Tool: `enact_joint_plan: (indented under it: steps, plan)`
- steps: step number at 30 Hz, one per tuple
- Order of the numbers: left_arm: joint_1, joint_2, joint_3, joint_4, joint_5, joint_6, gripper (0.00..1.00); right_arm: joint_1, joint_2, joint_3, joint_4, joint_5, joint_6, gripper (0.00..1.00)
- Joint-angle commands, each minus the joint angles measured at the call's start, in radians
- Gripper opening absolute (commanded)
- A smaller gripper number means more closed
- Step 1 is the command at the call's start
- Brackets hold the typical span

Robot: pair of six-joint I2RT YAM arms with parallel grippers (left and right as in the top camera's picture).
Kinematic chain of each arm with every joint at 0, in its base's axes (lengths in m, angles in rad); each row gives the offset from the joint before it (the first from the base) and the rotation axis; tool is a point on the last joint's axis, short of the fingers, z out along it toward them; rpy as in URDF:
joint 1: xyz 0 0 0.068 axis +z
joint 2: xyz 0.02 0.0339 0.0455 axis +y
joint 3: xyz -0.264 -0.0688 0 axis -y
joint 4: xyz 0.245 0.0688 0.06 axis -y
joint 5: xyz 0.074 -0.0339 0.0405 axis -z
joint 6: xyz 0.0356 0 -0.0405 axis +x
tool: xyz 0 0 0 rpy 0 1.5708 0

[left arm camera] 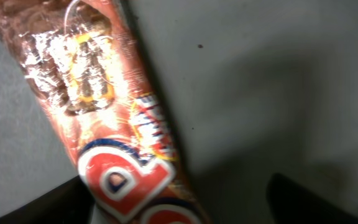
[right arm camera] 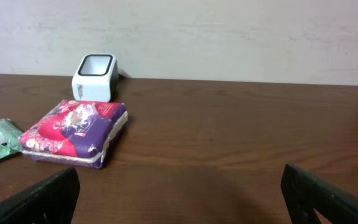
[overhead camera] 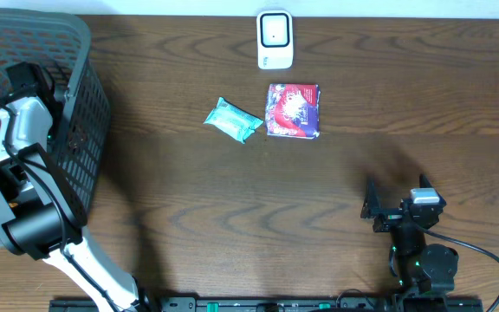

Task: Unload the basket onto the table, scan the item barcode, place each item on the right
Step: 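Reach the left gripper into the basket and grasp the orange Toppers chocolate bar, then carry the orange chocolate bar with the left gripper and release it between the packs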

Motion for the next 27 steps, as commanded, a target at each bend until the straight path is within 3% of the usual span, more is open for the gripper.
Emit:
enact_joint_plan:
  steps: [1,5,7,14,23,27]
  plan:
    - [0.001,0.039,-0.005,-0.034,-0.008,0.015,0.70,-0.007,-0.003,-0.002,-0.004,-0.003,-0.001,0.99]
    - [0.001,0.039,-0.005,-0.082,-0.005,0.024,0.40,-0.007,-0.003,-0.002,-0.004,-0.003,-0.001,0.99]
    - [0.002,0.038,-0.005,-0.085,-0.005,0.105,0.08,-0.007,-0.003,-0.002,-0.004,-0.003,0.000,0.99]
    - [0.002,-0.060,-0.003,-0.085,0.014,0.223,0.07,-0.007,-0.003,-0.002,-0.004,-0.003,-0.001,0.99]
    - [-0.002,-0.432,-0.003,-0.087,0.095,0.320,0.07,-0.007,-0.003,-0.002,-0.004,-0.003,-0.001,0.99]
    - [-0.037,-0.587,-0.003,-0.080,0.198,0.381,0.07,-0.007,-0.003,-0.002,-0.004,-0.003,0.000,0.99]
